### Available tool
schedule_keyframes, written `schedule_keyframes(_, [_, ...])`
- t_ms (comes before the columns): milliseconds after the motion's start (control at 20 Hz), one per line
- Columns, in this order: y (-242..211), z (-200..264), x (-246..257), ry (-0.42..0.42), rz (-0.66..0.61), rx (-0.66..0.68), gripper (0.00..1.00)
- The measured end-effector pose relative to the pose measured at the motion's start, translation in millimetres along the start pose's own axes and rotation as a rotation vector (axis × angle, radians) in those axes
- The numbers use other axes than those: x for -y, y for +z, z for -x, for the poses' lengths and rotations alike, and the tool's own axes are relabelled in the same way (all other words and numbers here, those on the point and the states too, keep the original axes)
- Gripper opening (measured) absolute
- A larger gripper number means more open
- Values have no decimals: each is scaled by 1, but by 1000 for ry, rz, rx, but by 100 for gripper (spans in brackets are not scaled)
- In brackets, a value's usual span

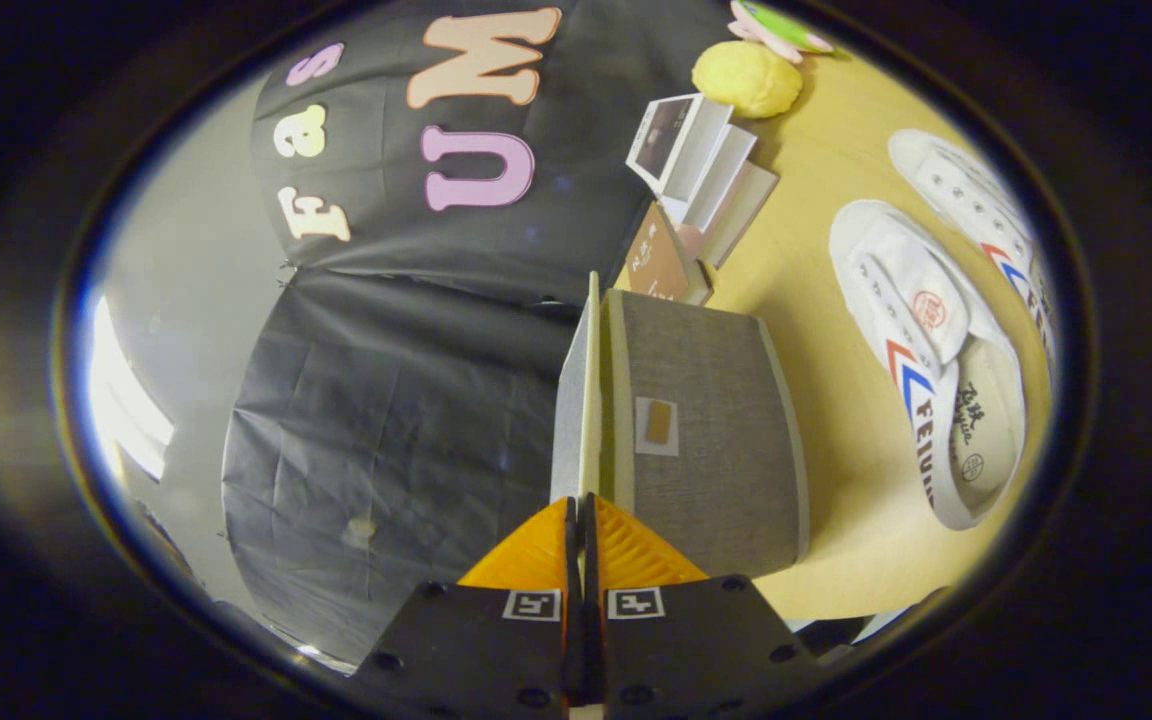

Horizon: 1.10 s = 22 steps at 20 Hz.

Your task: Open the storage box then place both shoes into the box .Put the left shoe in first, then the right shoe, with the right side of both shoes facing outward in a uniform manner.

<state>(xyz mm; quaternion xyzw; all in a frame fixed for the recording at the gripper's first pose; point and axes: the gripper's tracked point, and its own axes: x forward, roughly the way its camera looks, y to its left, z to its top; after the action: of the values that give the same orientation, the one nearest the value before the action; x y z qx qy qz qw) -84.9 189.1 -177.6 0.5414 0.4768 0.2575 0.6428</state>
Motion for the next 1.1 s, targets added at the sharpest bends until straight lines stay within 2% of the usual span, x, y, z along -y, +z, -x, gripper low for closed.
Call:
schedule_keyframes(500, [4,-13,-83,74,103,-17,3])
schedule_keyframes(1100, [-27,-81,-178,136,226,-66,3])
